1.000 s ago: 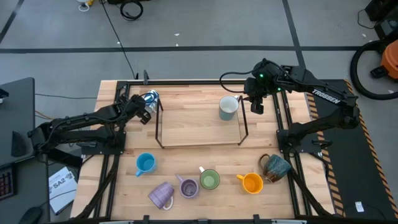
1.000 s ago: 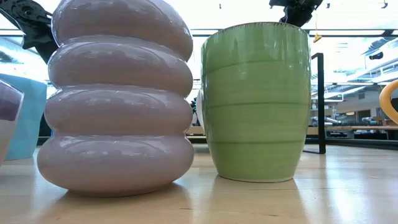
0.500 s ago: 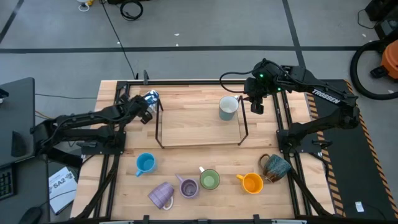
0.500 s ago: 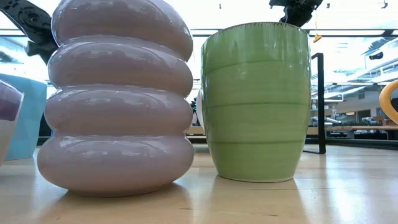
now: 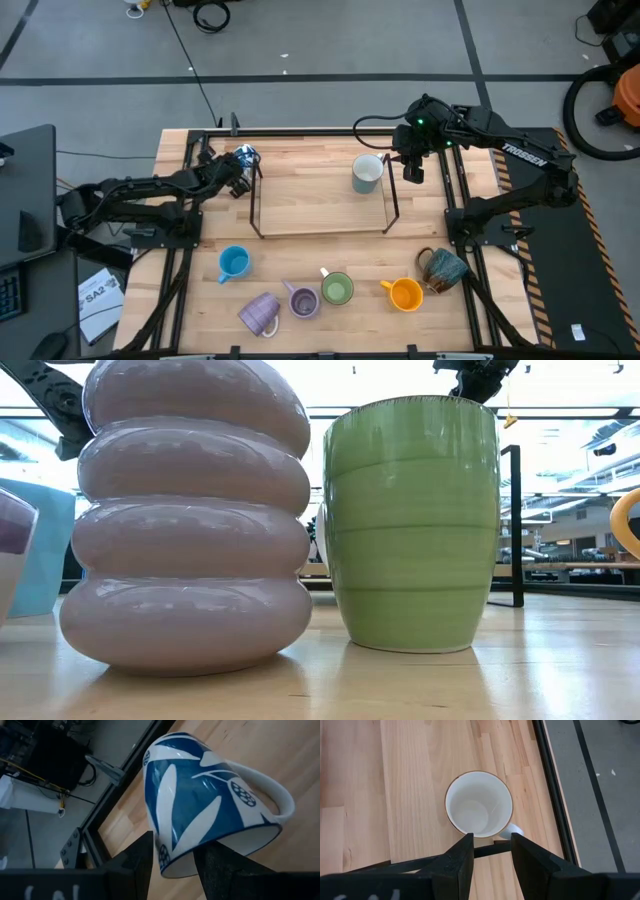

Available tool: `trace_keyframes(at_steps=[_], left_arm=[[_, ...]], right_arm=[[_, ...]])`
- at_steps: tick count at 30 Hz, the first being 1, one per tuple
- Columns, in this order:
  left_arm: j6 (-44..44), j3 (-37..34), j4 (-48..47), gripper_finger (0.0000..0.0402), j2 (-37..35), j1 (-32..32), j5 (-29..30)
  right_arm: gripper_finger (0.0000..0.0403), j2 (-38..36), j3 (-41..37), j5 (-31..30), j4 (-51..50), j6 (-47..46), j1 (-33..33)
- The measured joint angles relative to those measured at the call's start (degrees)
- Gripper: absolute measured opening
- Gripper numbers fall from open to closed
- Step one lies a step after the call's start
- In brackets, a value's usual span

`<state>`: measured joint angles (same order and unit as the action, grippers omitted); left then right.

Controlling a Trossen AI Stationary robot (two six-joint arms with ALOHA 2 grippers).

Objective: Place coffee mugs
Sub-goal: Put the white mug on the shelf

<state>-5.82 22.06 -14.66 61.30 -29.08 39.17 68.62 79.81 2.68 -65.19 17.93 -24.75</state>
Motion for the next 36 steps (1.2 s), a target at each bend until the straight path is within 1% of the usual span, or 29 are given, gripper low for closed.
trace_keyframes(at_steps=[5,8,12,18,21,28,36], left_arm=[[-0.03,0.00,1.29,0.0142,2.55,-0.02,0.34],[-0.01,0.00,1.26,0.0132,3.45,-0.02,0.53],[0.03,0.00,1.30,0.0103,3.58,0.00,0.52],[0.30,0.00,1.48,0.0046,3.58,-0.02,1.17],[0.45,0.02,2.00,0.0028,3.51,-0.02,1.49],[0.56,0.15,3.25,0.0025,3.54,-0.02,2.05],[2.06,2.67,2.57,0.0025,3.58,-0.01,3.29]], right_arm=[[0.0136,0.00,0.00,0.00,0.00,0.00,0.00],[0.0136,0.00,0.00,0.00,0.00,0.00,-0.02],[0.0136,0.00,0.00,0.00,0.00,0.00,-0.02],[0.0136,0.00,0.00,0.00,0.00,0.00,0.00],[0.0136,0.00,0.00,0.00,0.00,0.00,-0.02],[0.0136,0.00,0.00,0.00,0.00,0.00,0.00],[0.0136,0.00,0.00,0.00,0.00,0.00,0.00]])
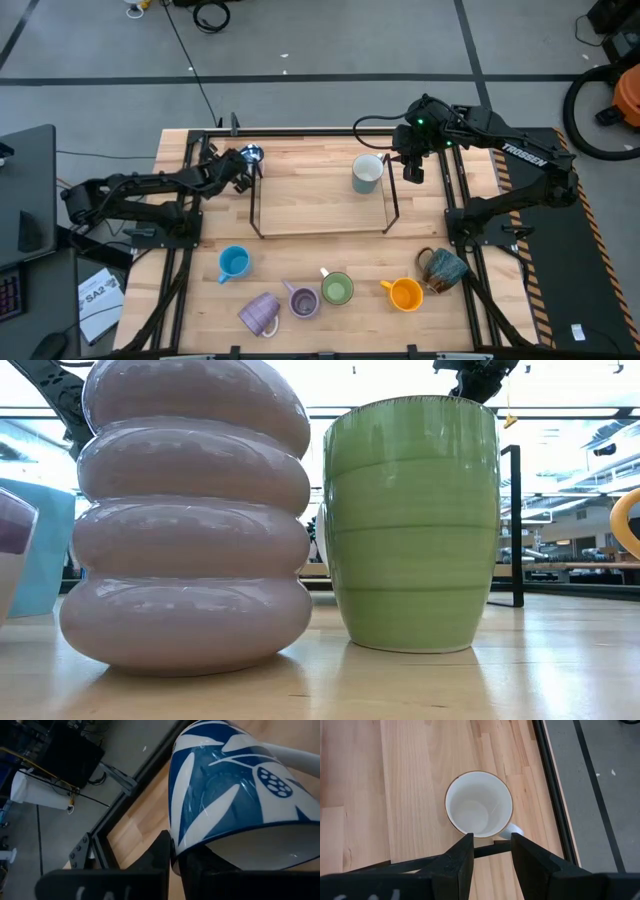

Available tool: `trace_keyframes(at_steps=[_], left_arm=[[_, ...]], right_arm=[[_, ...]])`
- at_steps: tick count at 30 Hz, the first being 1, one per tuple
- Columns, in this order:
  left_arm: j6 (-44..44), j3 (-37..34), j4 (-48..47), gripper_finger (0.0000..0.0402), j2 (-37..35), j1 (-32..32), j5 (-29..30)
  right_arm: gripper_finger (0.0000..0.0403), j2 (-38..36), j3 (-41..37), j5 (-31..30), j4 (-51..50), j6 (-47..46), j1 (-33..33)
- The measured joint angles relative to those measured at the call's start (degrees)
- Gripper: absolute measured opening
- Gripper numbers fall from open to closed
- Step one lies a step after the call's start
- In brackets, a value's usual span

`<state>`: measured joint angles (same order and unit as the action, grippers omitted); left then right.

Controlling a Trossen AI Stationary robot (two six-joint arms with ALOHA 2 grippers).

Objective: Place coffee mugs
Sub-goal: Put the white mug on the shelf

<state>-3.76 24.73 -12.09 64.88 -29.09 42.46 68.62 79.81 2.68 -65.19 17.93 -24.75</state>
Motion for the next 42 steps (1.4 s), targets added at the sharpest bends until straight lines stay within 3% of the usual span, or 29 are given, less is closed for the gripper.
trace_keyframes(at_steps=[9,18,29,35,42], left_arm=[[1.14,3.71,-1.36,0.0025,0.00,-0.22,1.09],[0.20,10.03,-2.41,0.0024,0.00,-4.89,1.88],[-7.47,24.61,-2.48,0.0024,0.00,-7.85,-3.86],[-6.74,34.83,-7.94,0.0024,-0.02,-4.85,-11.90],[-3.84,43.61,-14.61,0.0024,-0.02,3.20,-14.92]], right_arm=[[0.0136,0.00,0.00,0.00,0.00,0.00,-0.02],[0.0136,0.00,0.00,0.00,0.00,0.00,-0.01],[0.0136,0.00,0.00,0.00,-0.02,0.00,0.00],[0.0136,0.00,0.00,0.00,0.00,0.00,-0.01],[0.0136,0.00,0.00,0.00,0.00,0.00,0.00]])
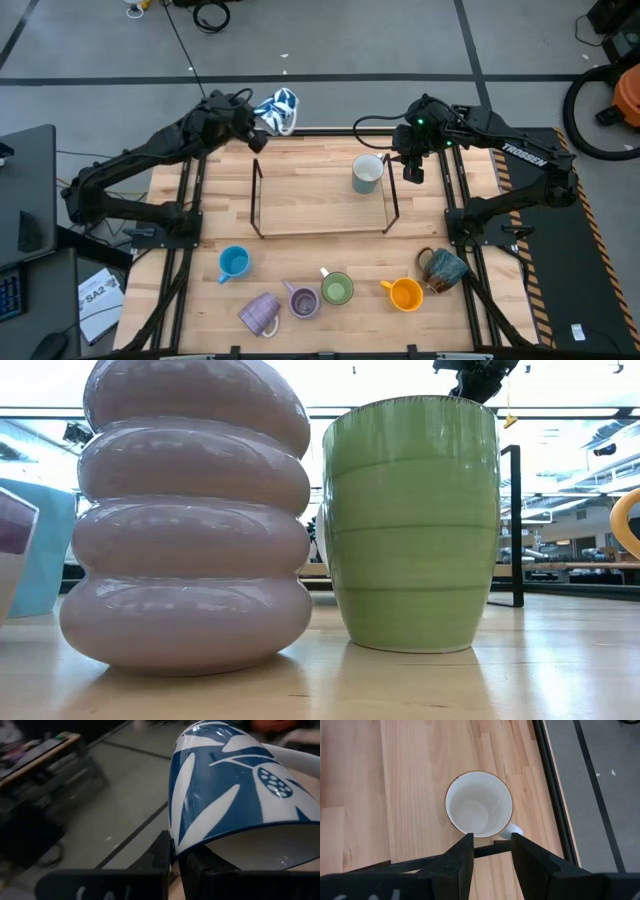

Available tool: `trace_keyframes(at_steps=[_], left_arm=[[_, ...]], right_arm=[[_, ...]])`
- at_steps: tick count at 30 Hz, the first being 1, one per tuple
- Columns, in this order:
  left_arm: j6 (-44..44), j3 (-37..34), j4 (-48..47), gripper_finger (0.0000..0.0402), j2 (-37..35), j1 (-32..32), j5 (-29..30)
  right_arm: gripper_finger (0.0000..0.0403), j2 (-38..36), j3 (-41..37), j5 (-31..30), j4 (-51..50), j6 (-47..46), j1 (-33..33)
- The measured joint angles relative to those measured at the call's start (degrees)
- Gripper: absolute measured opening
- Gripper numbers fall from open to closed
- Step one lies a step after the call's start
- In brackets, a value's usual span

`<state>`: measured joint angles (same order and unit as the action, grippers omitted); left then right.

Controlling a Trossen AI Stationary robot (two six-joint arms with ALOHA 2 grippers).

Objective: Place coffee mugs
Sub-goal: Put the white mug on the shelf

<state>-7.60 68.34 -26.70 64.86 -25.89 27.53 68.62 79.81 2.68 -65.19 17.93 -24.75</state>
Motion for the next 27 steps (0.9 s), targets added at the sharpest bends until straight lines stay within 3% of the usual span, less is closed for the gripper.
trace_keyframes(at_steps=[9,14,19,27], left_arm=[[10.68,3.95,-0.16,0.0024,1.22,10.57,-13.68],[13.59,8.02,-3.42,0.0024,5.99,15.55,-17.18],[15.52,17.19,-13.67,0.0024,14.82,17.66,-19.55],[23.86,34.06,-34.22,0.0024,28.93,14.02,-33.78]], right_arm=[[0.0136,0.00,0.00,0.01,0.00,0.00,-0.02],[0.0136,0.00,0.00,0.01,0.02,0.00,-0.01],[0.0136,0.00,0.00,0.03,0.00,0.00,0.00],[0.0136,0.00,0.00,0.11,0.00,-0.02,0.00]])
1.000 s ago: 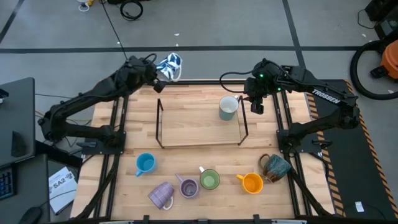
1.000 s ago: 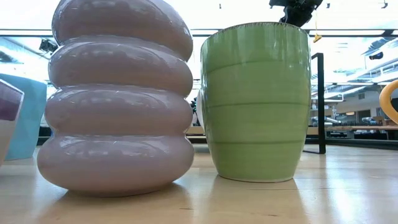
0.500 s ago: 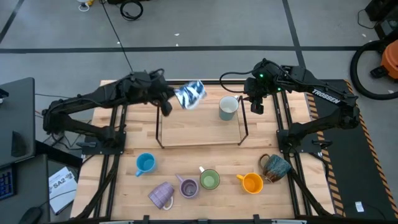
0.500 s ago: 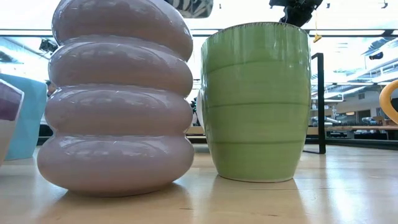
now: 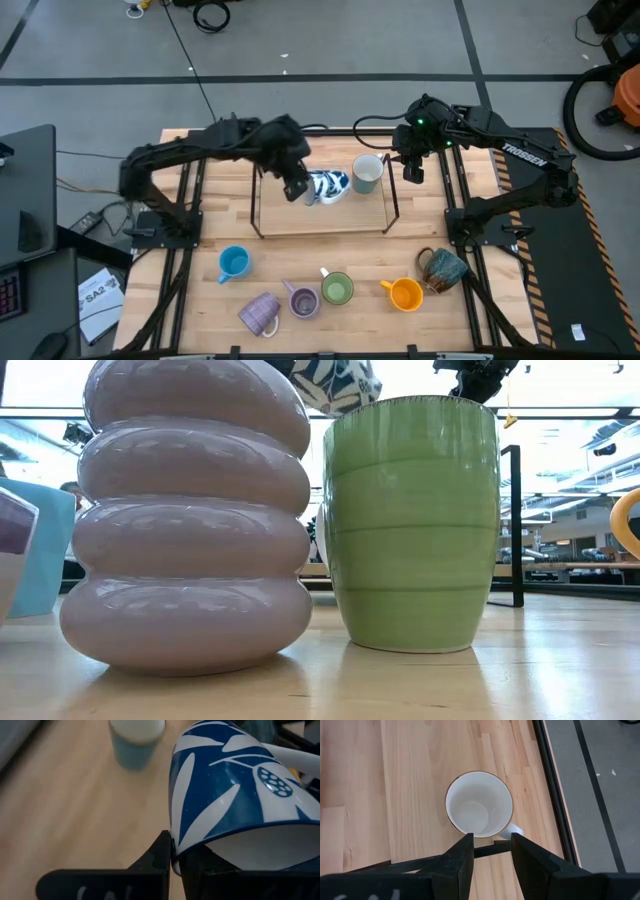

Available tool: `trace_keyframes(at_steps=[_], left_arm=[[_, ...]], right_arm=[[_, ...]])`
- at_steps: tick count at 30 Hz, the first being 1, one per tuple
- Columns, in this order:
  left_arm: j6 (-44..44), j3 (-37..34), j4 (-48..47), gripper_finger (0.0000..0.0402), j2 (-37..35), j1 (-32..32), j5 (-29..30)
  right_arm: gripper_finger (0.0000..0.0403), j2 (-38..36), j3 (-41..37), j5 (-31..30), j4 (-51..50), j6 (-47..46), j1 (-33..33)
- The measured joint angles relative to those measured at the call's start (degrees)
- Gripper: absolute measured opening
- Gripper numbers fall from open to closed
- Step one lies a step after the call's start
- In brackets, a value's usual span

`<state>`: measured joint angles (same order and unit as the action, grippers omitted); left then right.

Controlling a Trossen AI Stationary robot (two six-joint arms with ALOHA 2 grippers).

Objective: Place coffee mugs
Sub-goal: Put the white mug on the shelf

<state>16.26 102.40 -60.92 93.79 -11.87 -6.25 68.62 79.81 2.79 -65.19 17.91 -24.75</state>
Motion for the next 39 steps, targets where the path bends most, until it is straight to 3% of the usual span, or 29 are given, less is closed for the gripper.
trace_keyframes(at_steps=[7,19,27,39], left_arm=[[6.78,4.23,-9.68,0.0024,7.60,-5.92,-9.12],[17.76,4.23,-11.23,0.0024,16.39,-15.53,-20.93],[23.02,4.23,-10.97,0.0024,21.39,-17.75,-23.99],[28.48,4.17,-8.49,0.0029,23.41,-17.78,-24.89]], right_arm=[[0.0136,0.00,0.00,0.28,0.00,0.00,0.00],[0.0136,0.00,0.00,0.33,0.49,0.00,0.00],[0.0136,0.00,0.02,0.34,3.56,0.00,-0.01],[0.0136,0.00,0.02,2.54,10.29,0.02,-0.02]])
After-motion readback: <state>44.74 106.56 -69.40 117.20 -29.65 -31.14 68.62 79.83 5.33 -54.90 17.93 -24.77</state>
